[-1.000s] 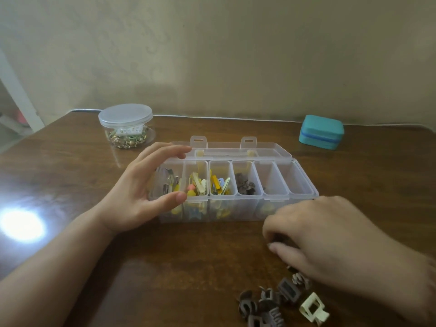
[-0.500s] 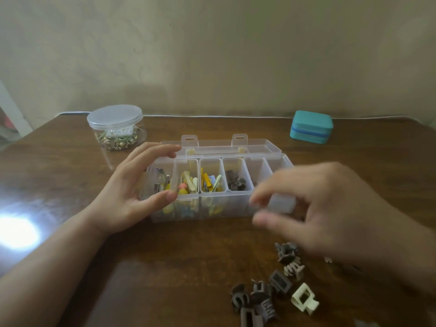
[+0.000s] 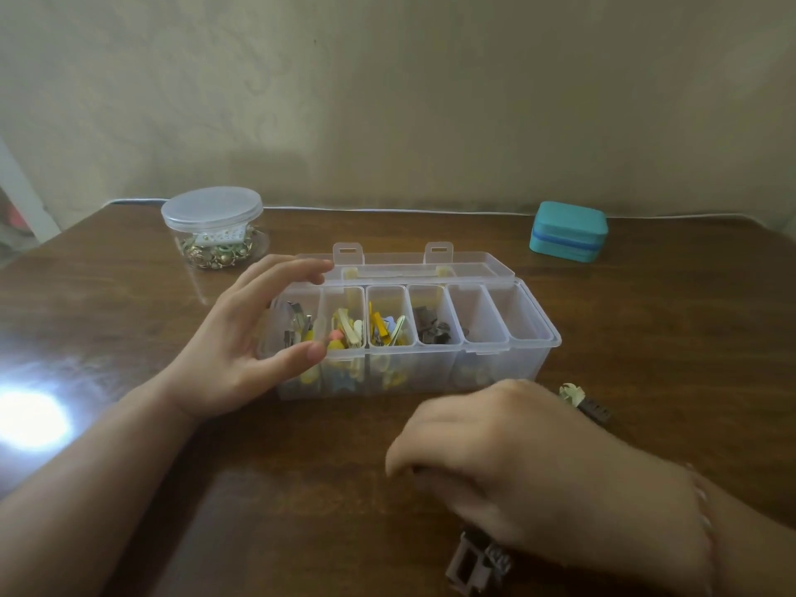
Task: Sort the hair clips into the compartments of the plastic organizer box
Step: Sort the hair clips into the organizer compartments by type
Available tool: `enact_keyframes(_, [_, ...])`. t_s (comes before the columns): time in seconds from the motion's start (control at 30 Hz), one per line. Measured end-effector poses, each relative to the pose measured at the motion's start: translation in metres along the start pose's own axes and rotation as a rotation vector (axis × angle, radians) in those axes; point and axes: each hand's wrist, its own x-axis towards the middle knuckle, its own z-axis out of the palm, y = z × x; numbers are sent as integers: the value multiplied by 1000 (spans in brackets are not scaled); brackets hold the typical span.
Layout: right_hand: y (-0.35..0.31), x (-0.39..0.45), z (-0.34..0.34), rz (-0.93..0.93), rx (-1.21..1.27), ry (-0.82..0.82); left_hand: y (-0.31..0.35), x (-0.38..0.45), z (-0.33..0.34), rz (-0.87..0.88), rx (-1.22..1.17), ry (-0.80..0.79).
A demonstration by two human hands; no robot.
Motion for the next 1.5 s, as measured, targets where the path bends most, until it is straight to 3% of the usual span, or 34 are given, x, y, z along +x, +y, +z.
enact_keyframes(0.17, [31,-4,-18,66,132,435,3,0,0,-20,-2,-7])
enact_keyframes(0.27, [47,0,-16,156,47,519,6,0,-2,-3,46,-16])
enact_keyframes(0.6, [42,-9,-13,144,-190,423,33,3,10,70,453,-12])
enact_keyframes(0.67, [31,-14,-16,-22,-163,276,39,3,17,-26,569,-37])
enact_keyframes(0.73, [22,-17,-12,-198,-115,15,42,4,18,-123,637,-47])
enact_keyframes(0.8, [20,-18,-5,-273,-158,-175,43,5,16,-150,678,-57])
enact_keyframes(0.93, [24,-18,2,-261,-157,-226,42,6,11,-117,727,-93])
enact_keyframes(1.1, [24,-12,-6,-228,11,7,38,1,-20,-185,663,-175])
enact_keyframes(1.3, [42,-3,-14,224,101,509,67,5,0,-151,767,-173])
enact_keyframes(1.4, [47,-1,-12,357,22,475,79,12,20,-176,787,-198])
enact_keyframes(1.5, [45,-10,-19,279,-101,423,76,13,25,-199,823,-229])
